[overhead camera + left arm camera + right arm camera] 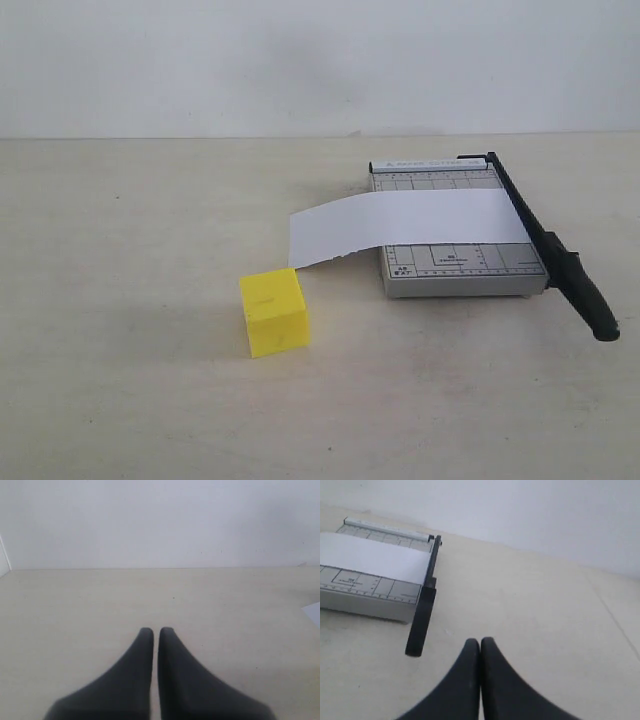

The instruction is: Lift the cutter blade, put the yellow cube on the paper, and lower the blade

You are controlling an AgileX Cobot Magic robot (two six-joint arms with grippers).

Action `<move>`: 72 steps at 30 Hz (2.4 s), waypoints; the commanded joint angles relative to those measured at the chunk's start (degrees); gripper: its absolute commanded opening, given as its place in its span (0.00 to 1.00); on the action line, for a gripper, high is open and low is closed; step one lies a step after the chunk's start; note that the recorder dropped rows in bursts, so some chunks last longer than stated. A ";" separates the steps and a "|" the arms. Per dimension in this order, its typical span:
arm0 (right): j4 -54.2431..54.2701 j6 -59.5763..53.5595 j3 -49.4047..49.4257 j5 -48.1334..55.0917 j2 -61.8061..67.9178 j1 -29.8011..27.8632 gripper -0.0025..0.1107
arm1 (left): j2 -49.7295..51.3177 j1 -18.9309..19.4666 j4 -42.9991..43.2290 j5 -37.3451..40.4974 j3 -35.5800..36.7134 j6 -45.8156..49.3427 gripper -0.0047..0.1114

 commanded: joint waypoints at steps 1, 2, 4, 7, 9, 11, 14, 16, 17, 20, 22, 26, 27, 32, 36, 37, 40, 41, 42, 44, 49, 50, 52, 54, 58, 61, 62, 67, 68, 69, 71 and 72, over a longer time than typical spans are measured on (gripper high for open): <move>1.41 1.26 -0.02 -14.52 -0.24 -0.16 0.02 | -0.18 -0.31 0.01 -0.80 -0.17 -0.67 0.08; 1.96 2.16 -0.02 -17.02 -0.24 -0.16 0.02 | -0.18 -0.31 0.01 -0.80 -0.17 -0.67 0.08; 2.07 5.11 -0.02 -25.04 -0.24 -0.16 0.02 | -0.18 -0.31 0.01 -0.80 -0.17 -0.67 0.08; 2.07 26.31 -0.02 -36.82 -0.24 -0.16 0.02 | -0.18 -0.31 0.01 -0.80 -0.17 -0.67 0.08; 2.07 28.79 -0.02 -43.06 -0.24 -0.16 0.02 | -0.18 -0.31 0.01 -0.80 -0.17 -0.67 0.08; 2.07 25.67 -0.02 -44.50 -0.24 -0.16 0.02 | -0.18 -0.31 0.01 -0.80 -0.17 -0.67 0.08; 2.07 25.50 -0.02 -39.55 -0.24 -0.16 0.02 | -0.18 -0.31 0.01 -0.80 -0.17 -0.67 0.08; 2.30 25.61 -0.02 -36.93 -0.24 -0.16 0.02 | -0.18 -0.31 0.01 -0.80 -0.17 -0.67 0.08; 3.30 25.73 -0.02 -37.37 -0.24 -0.16 0.02 | -0.18 -0.31 0.01 -0.80 -0.17 -0.67 0.08; 9.88 21.66 -0.02 -47.17 0.54 -0.16 0.02 | -0.18 -0.31 0.01 -0.80 -0.17 -0.67 0.08; 17.80 13.53 -1.75 -54.40 4.64 -0.16 0.02 | -0.18 -0.31 0.01 -0.80 -0.17 -0.67 0.08; 24.59 -5.01 -12.86 -55.75 16.91 -0.16 0.02 | -0.18 -0.31 0.01 -0.80 -0.17 -0.67 0.08; 24.15 -9.24 -17.40 -54.95 22.42 -0.16 0.02 | -0.18 -0.31 0.01 -0.80 -0.17 -0.67 0.08; 23.64 -11.62 -36.62 -34.71 44.25 -0.16 0.02 | -0.18 -0.31 0.01 -0.80 -0.17 -0.67 0.08; 23.73 -11.62 -49.37 -5.51 59.43 -0.16 0.02 | -0.18 -0.31 0.01 -0.80 -0.17 -0.67 0.08; 23.67 -11.76 -51.28 1.43 61.50 -0.16 0.02 | -0.18 -0.31 0.01 -0.80 -0.17 -0.67 0.08; 21.79 -12.08 -55.33 13.31 66.72 -0.16 0.02 | -0.18 -0.31 0.01 -0.80 -0.17 -0.67 0.08; 21.54 -12.08 -55.60 14.90 67.89 -0.16 0.02 | -0.18 -0.31 0.01 -0.80 -0.17 -0.67 0.08; 21.54 -12.08 -55.60 15.02 68.54 -0.16 0.02 | -0.18 -0.31 0.01 -0.80 -0.17 -0.67 0.08; 21.54 -12.08 -55.34 16.09 69.56 -0.16 0.03 | -0.18 -0.31 0.01 -0.80 -0.17 -0.67 0.08; 21.54 -11.57 -54.76 17.92 69.67 -0.16 0.27 | -0.18 -0.31 0.01 -0.80 -0.17 -0.67 0.08; 21.54 -10.92 -54.65 17.86 69.67 -0.16 0.33 | -0.18 -0.31 0.01 -0.80 -0.17 -0.67 0.08; 21.88 -10.60 -53.97 17.20 69.67 -0.16 0.40 | -0.18 -0.31 0.01 -0.80 -0.17 -0.67 0.08; 23.07 -10.60 -53.02 16.58 69.55 -0.16 0.42 | -0.18 -0.31 0.01 -0.80 -0.17 -0.67 0.08; 28.30 -14.54 -47.65 12.87 69.18 -0.16 0.42 | -0.18 -0.31 0.01 -0.80 -0.17 -0.67 0.08; 38.21 -22.83 -40.55 5.29 67.57 -0.16 0.42 | -0.18 -0.31 0.01 -0.80 -0.17 -0.67 0.08; 40.80 -25.25 -38.28 3.23 66.98 -0.16 0.42 | -0.18 -0.31 0.01 -0.80 -0.17 -0.67 0.08; 44.18 -31.99 -31.99 -7.08 64.95 -0.16 0.42 | -0.18 -0.31 0.01 -0.80 -0.17 -0.67 0.08; 44.18 -32.79 -31.25 -8.85 65.37 -0.16 0.42 | -0.18 -0.31 0.01 -0.80 -0.17 -0.67 0.08; 44.18 -33.76 -30.37 -10.05 66.17 -0.16 0.42 | -0.18 -0.31 0.01 -0.80 -0.17 -0.67 0.08; 44.29 -34.00 -29.68 -9.65 68.26 0.07 0.43 | -0.18 -0.31 0.01 -0.80 -0.17 -0.67 0.08; 44.92 -33.85 -29.68 -9.12 69.75 0.07 0.45 | -0.18 -0.31 0.01 -0.80 -0.17 -0.67 0.08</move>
